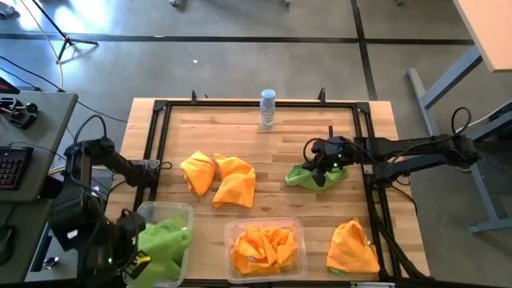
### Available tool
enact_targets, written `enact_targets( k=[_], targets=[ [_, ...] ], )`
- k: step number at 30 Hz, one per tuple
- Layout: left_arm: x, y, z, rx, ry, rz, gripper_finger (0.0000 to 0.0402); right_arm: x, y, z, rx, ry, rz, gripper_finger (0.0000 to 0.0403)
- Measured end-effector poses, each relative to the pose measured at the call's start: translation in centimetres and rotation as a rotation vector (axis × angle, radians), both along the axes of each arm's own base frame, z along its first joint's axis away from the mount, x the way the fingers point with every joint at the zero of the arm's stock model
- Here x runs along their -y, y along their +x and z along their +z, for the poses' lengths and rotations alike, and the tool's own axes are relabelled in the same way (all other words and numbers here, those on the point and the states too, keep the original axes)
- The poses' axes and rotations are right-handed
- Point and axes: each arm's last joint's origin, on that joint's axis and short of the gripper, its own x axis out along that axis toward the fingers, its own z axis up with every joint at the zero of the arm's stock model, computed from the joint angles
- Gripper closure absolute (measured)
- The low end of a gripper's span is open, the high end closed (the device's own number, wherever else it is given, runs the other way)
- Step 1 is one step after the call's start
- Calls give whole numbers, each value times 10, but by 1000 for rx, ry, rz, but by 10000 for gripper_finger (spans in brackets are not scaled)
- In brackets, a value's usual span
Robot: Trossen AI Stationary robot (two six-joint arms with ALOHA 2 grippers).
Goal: Sort microfiber towel by color & place in baskets
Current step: Put the green microfiber towel into the left transparent bin
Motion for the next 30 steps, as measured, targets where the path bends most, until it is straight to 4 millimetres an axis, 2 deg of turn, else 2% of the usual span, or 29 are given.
enact_targets(
  k=[6, 13, 16, 19, 25, 30],
  targets=[
    [8, -4, -12, -120, 2, -21, 401, -3, 0, 0, 0, -35, -26, 403],
    [-2, -2, -55, -158, 164, -92, 401, -3, 0, 0, 1, -23, -41, 403],
    [-10, 3, -73, -117, 260, -101, 401, -3, 0, 0, 1, -20, -44, 403],
    [-20, 11, -83, -19, 357, -128, 401, -3, 0, 0, 1, -18, -46, 403],
    [-30, 24, -99, 48, 476, -392, 401, -3, 0, 0, 1, -10, -53, 403],
    [-23, 27, -117, 110, 451, -579, 401, -3, 0, 0, 1, -5, -57, 403]
  ],
)
